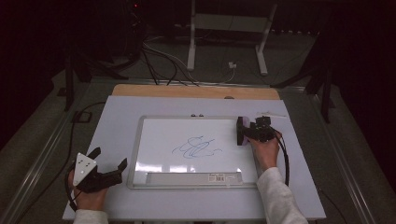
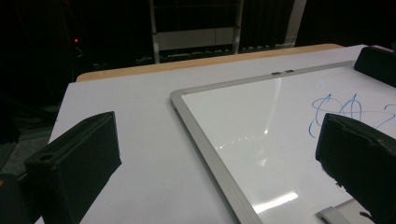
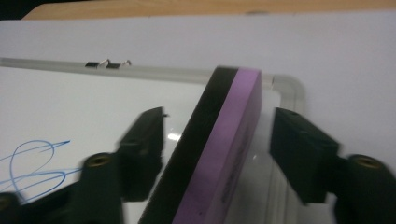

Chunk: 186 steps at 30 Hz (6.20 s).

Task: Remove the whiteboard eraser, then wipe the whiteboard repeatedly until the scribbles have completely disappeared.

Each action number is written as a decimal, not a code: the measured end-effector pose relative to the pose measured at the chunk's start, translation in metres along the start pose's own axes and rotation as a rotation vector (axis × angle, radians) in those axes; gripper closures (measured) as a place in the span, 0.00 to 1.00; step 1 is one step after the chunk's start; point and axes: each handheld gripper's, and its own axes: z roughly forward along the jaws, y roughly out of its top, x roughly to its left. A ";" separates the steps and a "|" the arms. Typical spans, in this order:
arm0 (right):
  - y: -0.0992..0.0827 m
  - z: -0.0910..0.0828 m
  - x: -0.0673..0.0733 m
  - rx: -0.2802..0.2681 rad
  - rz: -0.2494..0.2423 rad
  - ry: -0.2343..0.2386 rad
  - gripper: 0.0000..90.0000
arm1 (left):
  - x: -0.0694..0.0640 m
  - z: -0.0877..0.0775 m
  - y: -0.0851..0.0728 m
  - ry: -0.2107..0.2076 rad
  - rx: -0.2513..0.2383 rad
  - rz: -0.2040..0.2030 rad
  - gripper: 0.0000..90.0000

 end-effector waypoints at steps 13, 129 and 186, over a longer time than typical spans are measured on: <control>0.000 0.006 0.001 0.038 0.028 0.011 0.60 | -0.001 0.001 0.000 -0.001 0.004 0.004 0.01; -0.018 0.014 0.106 0.018 -0.332 0.071 0.39 | -0.001 0.002 -0.001 0.005 0.024 0.007 0.01; -0.026 0.045 0.106 0.171 -0.188 0.048 0.44 | -0.001 0.004 -0.003 0.001 0.039 0.016 0.01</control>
